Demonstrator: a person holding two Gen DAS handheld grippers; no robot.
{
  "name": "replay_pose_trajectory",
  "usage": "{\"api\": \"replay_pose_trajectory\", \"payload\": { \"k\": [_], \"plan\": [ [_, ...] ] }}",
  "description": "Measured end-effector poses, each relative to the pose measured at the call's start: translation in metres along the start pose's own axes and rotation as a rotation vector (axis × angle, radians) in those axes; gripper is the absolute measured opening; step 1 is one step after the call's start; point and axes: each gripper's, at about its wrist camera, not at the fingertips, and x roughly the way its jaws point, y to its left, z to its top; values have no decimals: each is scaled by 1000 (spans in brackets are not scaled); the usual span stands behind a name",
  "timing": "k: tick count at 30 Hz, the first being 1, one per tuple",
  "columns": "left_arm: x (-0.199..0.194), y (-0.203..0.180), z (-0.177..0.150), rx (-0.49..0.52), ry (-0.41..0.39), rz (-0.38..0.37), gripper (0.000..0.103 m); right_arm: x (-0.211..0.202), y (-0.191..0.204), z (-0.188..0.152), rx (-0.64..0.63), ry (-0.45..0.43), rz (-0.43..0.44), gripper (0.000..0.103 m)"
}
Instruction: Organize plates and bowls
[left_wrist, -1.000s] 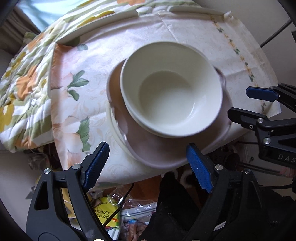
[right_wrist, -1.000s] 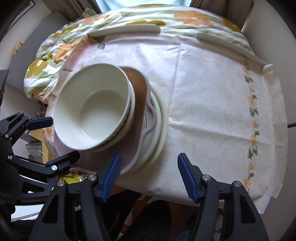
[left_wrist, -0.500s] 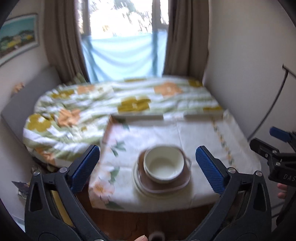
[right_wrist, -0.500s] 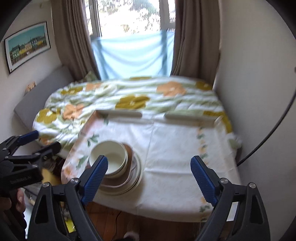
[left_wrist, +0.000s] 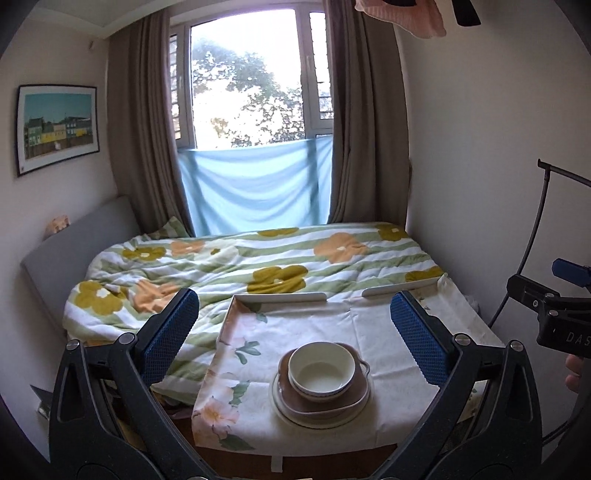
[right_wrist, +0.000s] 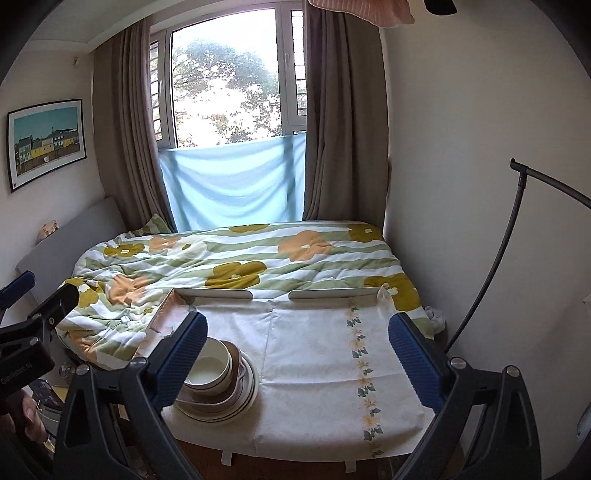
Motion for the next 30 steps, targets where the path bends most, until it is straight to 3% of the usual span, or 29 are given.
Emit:
{"api": "replay_pose_trajectory", "payload": {
  "k": [30],
  "plan": [
    [1, -10, -8, 16, 3, 4, 103, -5, -3, 1, -8, -16, -14, 98]
  ]
}}
